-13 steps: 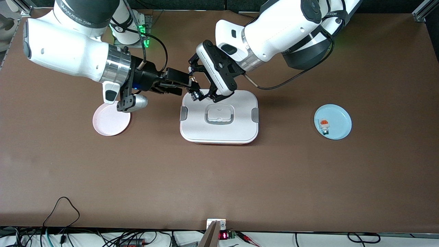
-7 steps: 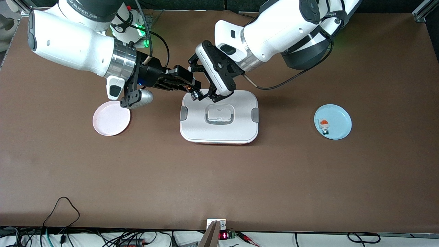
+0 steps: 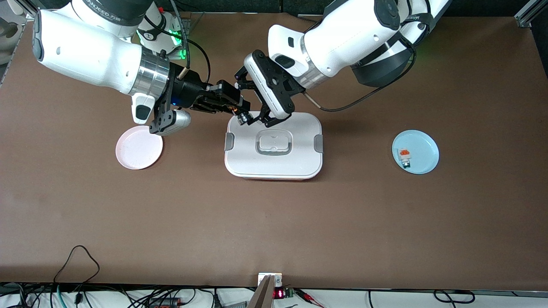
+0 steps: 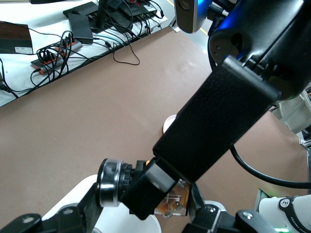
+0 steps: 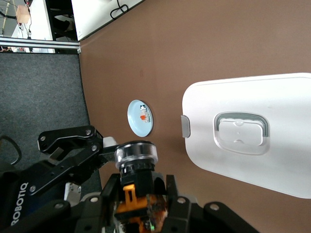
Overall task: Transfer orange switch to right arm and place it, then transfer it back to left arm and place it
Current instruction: 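Grasp the switch with the right gripper beside the left gripper, then open the left gripper and withdraw it while the right gripper carries the switch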
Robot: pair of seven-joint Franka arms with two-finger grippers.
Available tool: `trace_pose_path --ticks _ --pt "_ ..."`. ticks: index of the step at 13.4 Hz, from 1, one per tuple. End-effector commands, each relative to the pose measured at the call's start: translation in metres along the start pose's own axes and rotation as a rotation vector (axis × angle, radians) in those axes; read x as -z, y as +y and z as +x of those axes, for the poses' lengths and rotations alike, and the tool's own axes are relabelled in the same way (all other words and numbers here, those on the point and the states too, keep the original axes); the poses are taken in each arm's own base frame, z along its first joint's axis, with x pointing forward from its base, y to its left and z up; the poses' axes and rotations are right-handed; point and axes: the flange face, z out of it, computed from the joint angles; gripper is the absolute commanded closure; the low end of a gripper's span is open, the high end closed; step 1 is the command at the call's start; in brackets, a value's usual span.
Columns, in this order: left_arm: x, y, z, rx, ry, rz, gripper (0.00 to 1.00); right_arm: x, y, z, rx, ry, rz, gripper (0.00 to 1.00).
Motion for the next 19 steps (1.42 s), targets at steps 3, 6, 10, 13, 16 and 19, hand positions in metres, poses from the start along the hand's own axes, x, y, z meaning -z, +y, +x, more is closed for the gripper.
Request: trace_pose_path --ticks 3,6,10,13,16,19 --pt "0.013 0.003 0.002 0.006 0.008 -0.015 0.37 0.006 0.001 0.002 0.011 0.015 -0.018 0.77" --pt "0.02 0.0 0.001 0.01 -0.01 -0.013 0.0 0.005 0.0 0.001 0.013 0.013 -0.019 0.77" --pt "0.026 0.002 -0.001 0.003 -0.04 -0.009 0.0 0.008 0.001 0.002 0.015 0.016 -0.019 0.77" --pt "0.056 -0.017 -0.013 0.021 -0.147 0.029 0.0 0.014 0.007 0.006 0.007 0.019 -0.023 0.77" --pt "0.086 -0.074 -0.039 0.109 -0.3 0.043 0.0 0.032 0.023 0.013 0.011 0.016 -0.034 0.77" --pt "0.113 -0.142 -0.062 0.14 -0.379 0.207 0.0 0.046 0.061 0.024 0.054 -0.016 -0.155 0.77"
